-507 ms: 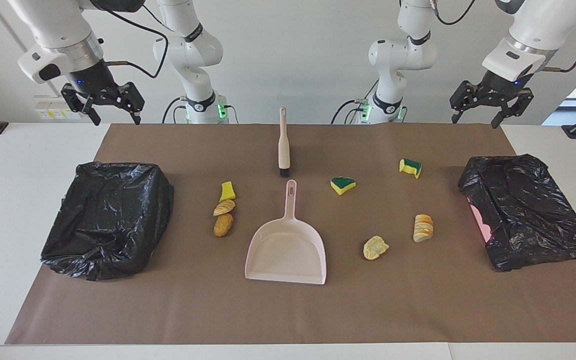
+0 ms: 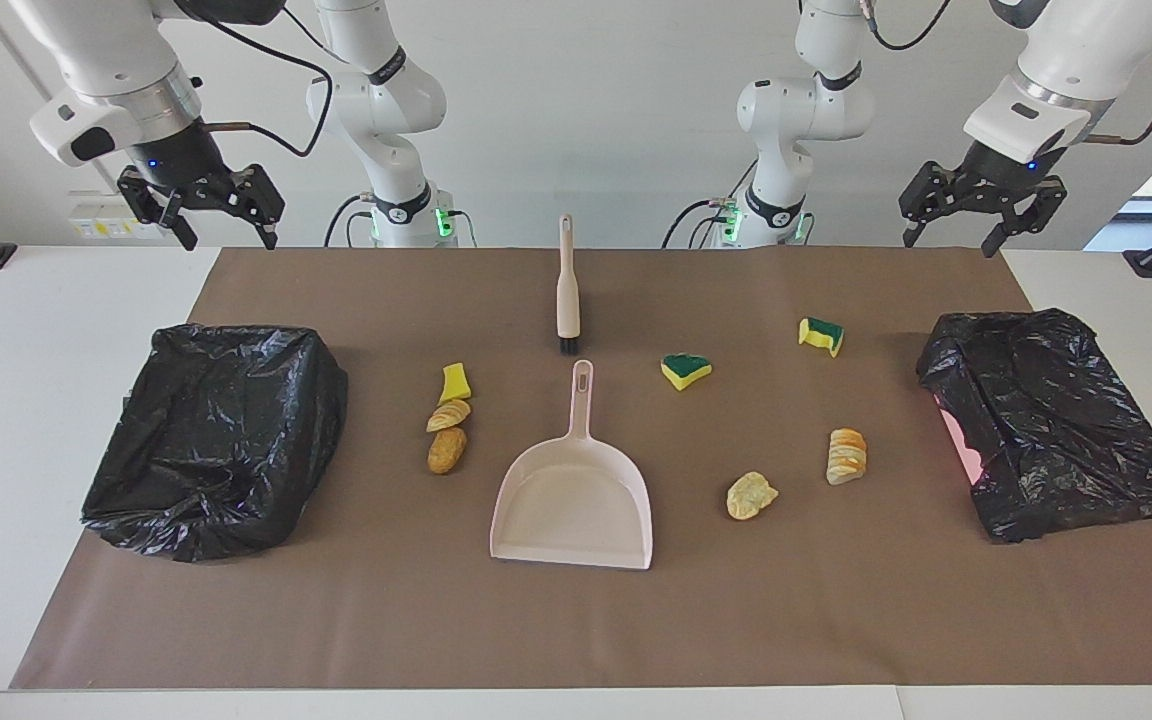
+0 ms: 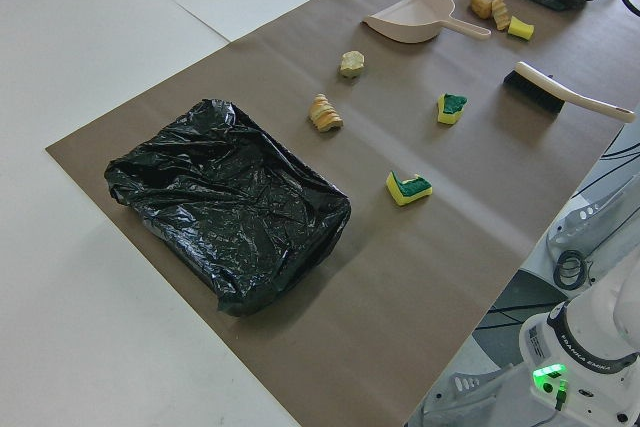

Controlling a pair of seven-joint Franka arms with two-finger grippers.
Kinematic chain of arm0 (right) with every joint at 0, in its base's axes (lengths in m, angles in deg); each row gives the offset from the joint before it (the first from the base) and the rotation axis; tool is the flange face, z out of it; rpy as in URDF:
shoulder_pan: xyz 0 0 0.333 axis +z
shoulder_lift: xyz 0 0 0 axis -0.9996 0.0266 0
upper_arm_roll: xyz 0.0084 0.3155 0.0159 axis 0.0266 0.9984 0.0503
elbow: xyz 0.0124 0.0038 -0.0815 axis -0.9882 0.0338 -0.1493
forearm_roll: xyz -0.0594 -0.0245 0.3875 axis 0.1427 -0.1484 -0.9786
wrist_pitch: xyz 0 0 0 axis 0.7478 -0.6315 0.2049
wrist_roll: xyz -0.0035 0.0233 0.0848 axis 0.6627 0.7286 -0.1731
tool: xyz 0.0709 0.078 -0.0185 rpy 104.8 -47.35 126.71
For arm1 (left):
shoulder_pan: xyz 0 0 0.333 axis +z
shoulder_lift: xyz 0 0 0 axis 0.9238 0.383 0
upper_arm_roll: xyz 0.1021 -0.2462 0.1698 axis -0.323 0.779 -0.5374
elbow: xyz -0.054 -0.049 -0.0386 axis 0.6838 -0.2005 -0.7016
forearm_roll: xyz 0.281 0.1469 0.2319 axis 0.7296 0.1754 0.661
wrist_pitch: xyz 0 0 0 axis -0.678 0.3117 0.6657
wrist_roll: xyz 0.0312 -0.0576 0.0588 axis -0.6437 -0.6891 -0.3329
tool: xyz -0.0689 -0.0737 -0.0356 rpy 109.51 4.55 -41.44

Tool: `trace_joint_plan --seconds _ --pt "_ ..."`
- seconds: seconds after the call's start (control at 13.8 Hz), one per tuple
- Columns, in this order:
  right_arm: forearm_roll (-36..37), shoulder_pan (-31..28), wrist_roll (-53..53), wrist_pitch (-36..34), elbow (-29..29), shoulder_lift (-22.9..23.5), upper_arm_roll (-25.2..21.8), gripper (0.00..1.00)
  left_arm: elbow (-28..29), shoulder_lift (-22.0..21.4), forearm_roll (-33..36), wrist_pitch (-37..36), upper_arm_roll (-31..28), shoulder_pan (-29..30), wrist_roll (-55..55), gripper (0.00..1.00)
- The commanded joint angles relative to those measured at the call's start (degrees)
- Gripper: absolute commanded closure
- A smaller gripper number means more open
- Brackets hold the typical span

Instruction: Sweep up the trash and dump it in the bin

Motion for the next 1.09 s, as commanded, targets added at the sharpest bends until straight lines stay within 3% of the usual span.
trace_joint_plan --seconds 0.0,0.51,0.8,1.01 --pt "-0.24 0.81 0.22 5.42 6.44 -3.49 0.53 0.0 0.15 -0.44 0.89 0.06 -0.14 -0.37 -0.72 0.0" --pt "-0.5 3.71 5.66 11.67 6.64 1.05 0.62 0.0 0.23 -0.44 0.8 -0.03 0.03 -0.54 -1.07 0.0" --pt "-1.21 6.7 6.46 18.1 1.74 11.49 0.61 0.0 1.11 -0.7 -0.86 1.9 0.12 -4.05 -1.25 0.0" --pt "-1.38 9.42 12.67 20.73 -8.8 23.44 0.96 0.0 2.51 -0.97 -1.74 2.6 0.21 -8.35 -2.82 0.0"
